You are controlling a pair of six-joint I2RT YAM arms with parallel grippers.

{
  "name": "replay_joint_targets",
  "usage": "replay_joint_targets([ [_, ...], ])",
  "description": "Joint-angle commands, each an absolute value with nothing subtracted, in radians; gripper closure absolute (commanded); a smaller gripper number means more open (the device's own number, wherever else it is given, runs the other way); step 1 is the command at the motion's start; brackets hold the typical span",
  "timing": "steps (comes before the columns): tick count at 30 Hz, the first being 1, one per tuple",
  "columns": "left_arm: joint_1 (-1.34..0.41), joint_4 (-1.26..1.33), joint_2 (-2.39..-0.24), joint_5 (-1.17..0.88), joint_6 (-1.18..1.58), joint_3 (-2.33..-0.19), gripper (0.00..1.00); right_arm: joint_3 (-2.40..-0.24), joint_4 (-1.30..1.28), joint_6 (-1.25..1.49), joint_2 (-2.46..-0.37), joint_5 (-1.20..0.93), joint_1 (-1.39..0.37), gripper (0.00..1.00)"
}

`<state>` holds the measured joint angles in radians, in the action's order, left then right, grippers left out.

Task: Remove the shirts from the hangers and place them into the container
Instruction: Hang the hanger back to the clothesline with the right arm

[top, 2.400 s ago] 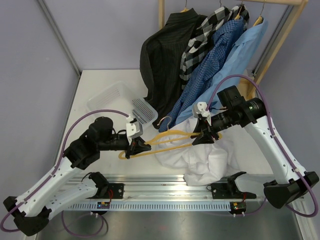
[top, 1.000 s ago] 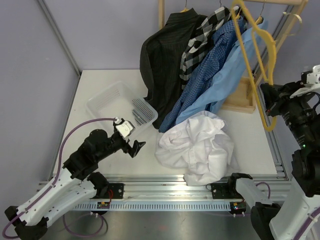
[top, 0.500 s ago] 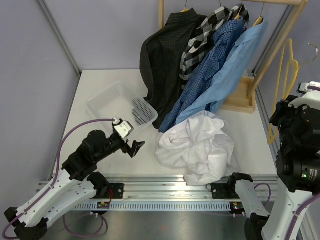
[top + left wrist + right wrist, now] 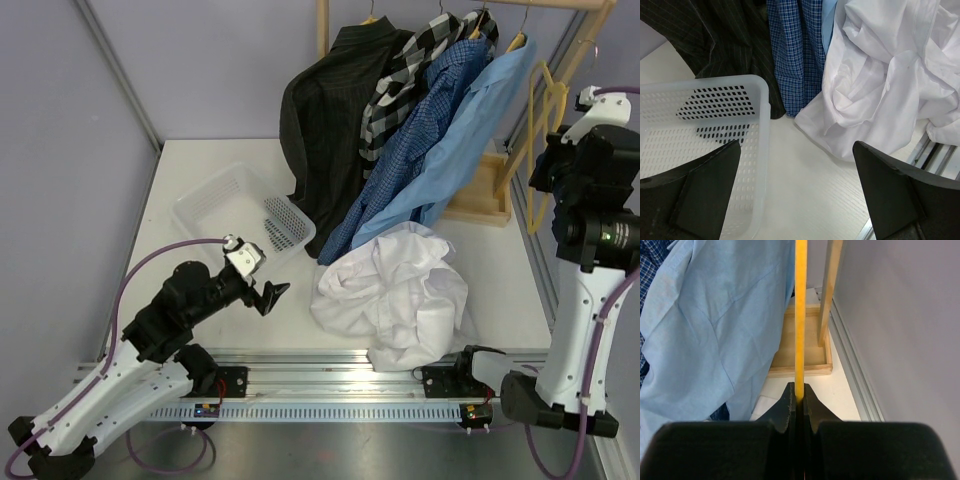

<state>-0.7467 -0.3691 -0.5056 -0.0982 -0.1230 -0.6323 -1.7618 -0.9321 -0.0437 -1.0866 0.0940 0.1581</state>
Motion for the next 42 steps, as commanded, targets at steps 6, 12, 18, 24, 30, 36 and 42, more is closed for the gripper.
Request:
replay_joint_targets([
  [6,-0.746,-0.339,-0.482,-0.103,-0.12,-0.637,0.01,-2.021,-0.9,-0.043,-1.261,0.046,0.167,1.0],
  [12,-0.746,-0.337,-0.465,-0.107,-0.12,-0.637,0.01,-2.207,-0.965,-0.018,-1.42,-0.061,0.25,1.0],
  [18,-0.746,-0.337,-0.465,-0.12,-0.12,-0.637,0.01,-2.359,-1.011,-0.04,-1.558,-0.19,0.319,1.0],
  [24,-0.746,-0.337,-0.465,-0.117,-0.121,-0.637,0.01,-2.393,-0.965,-0.078,-1.615,-0.291,0.356,1.0],
  [30,-0.746,-0.339,-0.469,-0.118,-0.121,-0.637,0.01,-2.439,-0.916,-0.046,-1.702,-0.31,0.37,1.0],
  [36,-0.746,-0.339,-0.474,-0.115,-0.123,-0.635,0.01,-2.468,-0.891,0.021,-1.781,-0.293,0.373,1.0],
  [42,-0.746,-0.339,-0.486,-0.11,-0.123,-0.635,0.01,-2.479,-0.89,0.07,-1.831,-0.262,0.374,1.0],
])
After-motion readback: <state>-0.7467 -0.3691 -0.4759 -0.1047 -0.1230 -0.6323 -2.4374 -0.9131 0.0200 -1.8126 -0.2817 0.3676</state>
